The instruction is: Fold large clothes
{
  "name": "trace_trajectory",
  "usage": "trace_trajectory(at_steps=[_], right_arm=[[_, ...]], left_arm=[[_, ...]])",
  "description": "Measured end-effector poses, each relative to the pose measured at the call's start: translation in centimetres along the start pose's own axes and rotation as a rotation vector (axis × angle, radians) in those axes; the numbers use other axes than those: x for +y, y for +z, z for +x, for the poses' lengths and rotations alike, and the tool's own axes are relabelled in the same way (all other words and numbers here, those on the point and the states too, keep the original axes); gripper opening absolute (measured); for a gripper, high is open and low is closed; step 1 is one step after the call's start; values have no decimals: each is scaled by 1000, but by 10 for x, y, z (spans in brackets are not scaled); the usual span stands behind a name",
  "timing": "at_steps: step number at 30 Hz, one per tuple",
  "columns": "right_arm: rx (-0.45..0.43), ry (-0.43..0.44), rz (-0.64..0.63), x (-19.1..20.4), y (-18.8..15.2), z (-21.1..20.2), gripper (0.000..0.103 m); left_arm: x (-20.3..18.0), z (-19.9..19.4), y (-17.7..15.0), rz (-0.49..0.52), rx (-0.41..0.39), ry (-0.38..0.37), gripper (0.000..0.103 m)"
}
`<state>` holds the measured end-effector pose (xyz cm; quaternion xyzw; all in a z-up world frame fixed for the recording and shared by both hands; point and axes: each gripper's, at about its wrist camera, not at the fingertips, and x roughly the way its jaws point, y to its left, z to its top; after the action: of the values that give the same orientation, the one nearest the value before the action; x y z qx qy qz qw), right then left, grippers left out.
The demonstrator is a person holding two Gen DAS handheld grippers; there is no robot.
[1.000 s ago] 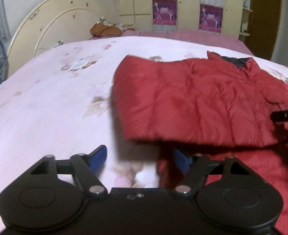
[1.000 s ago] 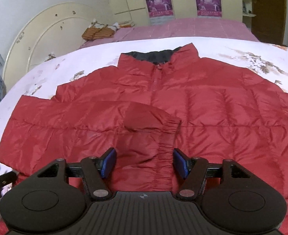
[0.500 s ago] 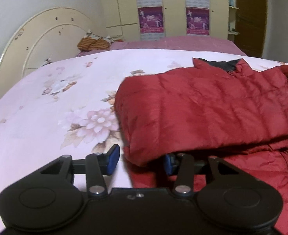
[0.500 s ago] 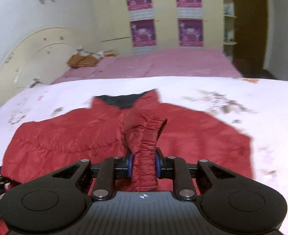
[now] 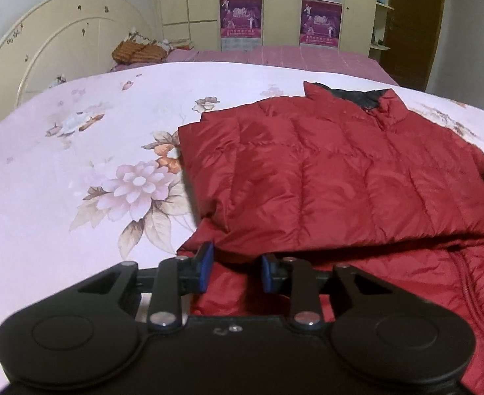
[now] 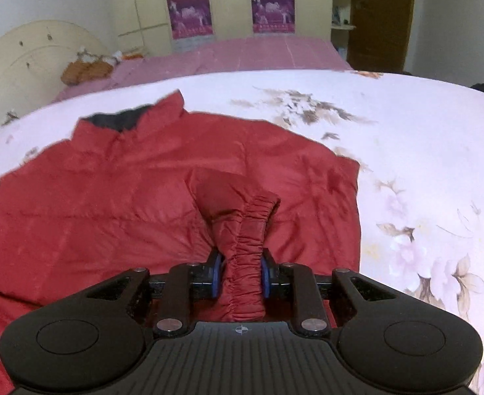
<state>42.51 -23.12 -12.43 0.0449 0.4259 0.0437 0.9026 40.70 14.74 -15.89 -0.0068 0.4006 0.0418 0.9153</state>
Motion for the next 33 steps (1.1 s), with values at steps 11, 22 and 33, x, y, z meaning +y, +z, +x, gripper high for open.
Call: trace_trajectory(at_steps=[11,22,33], right_arm=[[-96,-71,-7,-7,7,-24,52],[-185,-61,-58,8,17,-41,51],[-104,-45,-19,-7,19,-18,52]], left_arm=[[3,-16,13,-34,6,-4,30],[3,-41,25,-24,-47,-14,31],[6,-44,41,-25,-85,-27,34]])
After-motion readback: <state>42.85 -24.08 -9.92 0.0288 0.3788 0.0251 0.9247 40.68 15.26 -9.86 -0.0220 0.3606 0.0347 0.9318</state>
